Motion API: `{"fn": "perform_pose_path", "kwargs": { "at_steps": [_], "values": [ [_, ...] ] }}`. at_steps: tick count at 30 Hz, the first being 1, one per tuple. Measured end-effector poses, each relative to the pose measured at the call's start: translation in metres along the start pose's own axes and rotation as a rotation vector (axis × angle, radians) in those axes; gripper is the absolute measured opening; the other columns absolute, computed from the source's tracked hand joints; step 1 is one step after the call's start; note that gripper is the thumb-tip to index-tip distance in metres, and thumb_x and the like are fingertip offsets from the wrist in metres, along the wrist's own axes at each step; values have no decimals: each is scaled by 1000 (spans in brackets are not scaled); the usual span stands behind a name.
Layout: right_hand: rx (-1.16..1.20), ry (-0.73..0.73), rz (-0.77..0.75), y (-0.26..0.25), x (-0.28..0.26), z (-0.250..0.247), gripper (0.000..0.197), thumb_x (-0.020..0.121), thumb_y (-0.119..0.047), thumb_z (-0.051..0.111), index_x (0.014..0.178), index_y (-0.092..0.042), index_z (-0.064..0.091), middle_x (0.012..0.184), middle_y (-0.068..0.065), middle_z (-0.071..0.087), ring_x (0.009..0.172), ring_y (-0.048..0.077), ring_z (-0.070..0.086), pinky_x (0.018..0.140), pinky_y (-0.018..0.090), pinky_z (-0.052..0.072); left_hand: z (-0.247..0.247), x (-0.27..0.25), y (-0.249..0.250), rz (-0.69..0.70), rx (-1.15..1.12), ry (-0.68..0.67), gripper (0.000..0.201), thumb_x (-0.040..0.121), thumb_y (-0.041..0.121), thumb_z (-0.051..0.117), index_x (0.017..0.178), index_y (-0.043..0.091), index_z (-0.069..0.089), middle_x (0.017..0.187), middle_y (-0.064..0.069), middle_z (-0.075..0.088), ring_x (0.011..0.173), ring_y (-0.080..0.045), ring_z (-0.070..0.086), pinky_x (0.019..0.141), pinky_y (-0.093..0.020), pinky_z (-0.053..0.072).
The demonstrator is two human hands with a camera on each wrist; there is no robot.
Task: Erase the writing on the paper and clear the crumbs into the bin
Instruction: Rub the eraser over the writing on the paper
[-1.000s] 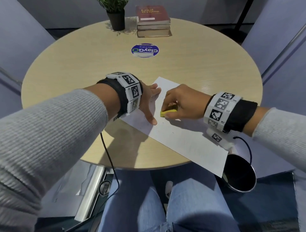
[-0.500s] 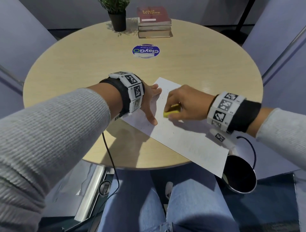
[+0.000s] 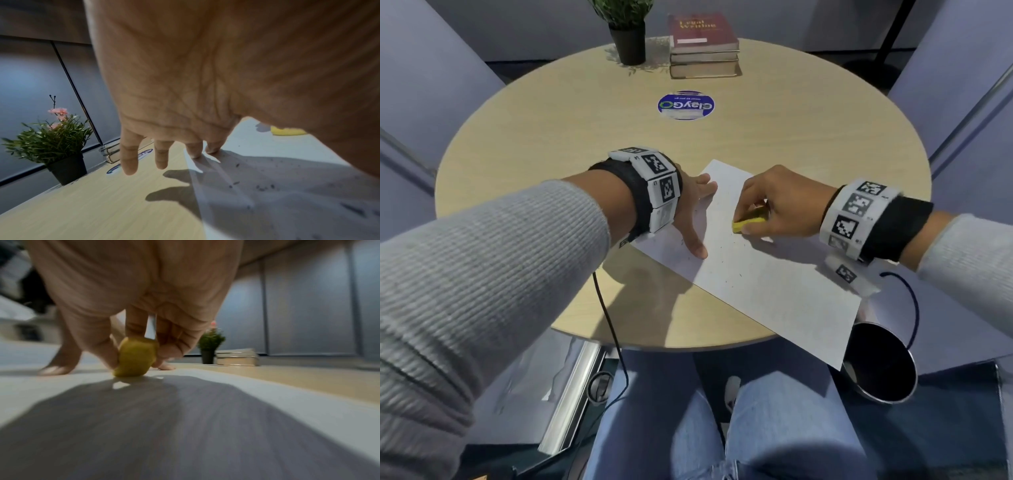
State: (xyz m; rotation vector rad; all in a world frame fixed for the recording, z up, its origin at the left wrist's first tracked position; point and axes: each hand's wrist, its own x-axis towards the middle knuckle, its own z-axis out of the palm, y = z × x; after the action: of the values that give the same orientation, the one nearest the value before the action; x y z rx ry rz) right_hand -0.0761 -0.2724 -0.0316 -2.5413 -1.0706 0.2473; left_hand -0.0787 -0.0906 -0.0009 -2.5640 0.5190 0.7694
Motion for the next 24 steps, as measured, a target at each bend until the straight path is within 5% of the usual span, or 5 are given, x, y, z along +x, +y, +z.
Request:
{"fn": "perform_pose_path", "kwargs": {
  "at_steps": [3,7,12,18,24],
  "values": [
    [18,-83,-107,-11,-4,9,12,76,-28,76,87,-23,76,79,-15,61,69,-6,55,67,11,39,-1,0,1,-2,-1,-5,120,69,73,61,152,20,-8,159,6,-10,145,-23,8,112,-44,16],
    [2,15,17,2,5,-3,14,77,-27,75,87,-19,76,85,-3,69,75,10,61,73,29,50,-2,2,0,-8,5,-12,123,66,76,60,152,21,-9,159,7,-10,145,-24,10,112,-44,17],
    [-12,-37,-71,-6,6,6,14,77,-27,75,88,-18,77,84,-4,68,73,9,58,71,23,47,0,6,-2,-4,28,-8,124,62,80,59,152,22,-4,159,8,-6,143,-28,15,110,-46,20],
    [-59,70,120,22,25,-10,14,77,-30,74,86,-19,77,84,1,71,76,17,63,74,34,53,1,5,-4,8,9,6,121,61,81,60,151,22,4,158,9,5,138,-28,24,104,-45,28],
    [-26,56,110,21,28,-13,14,78,-30,75,87,-19,77,84,-1,69,74,12,60,73,34,52,1,2,-2,-2,-10,3,121,68,76,59,151,23,-11,158,9,-13,145,-24,10,111,-43,18]
  ]
}}
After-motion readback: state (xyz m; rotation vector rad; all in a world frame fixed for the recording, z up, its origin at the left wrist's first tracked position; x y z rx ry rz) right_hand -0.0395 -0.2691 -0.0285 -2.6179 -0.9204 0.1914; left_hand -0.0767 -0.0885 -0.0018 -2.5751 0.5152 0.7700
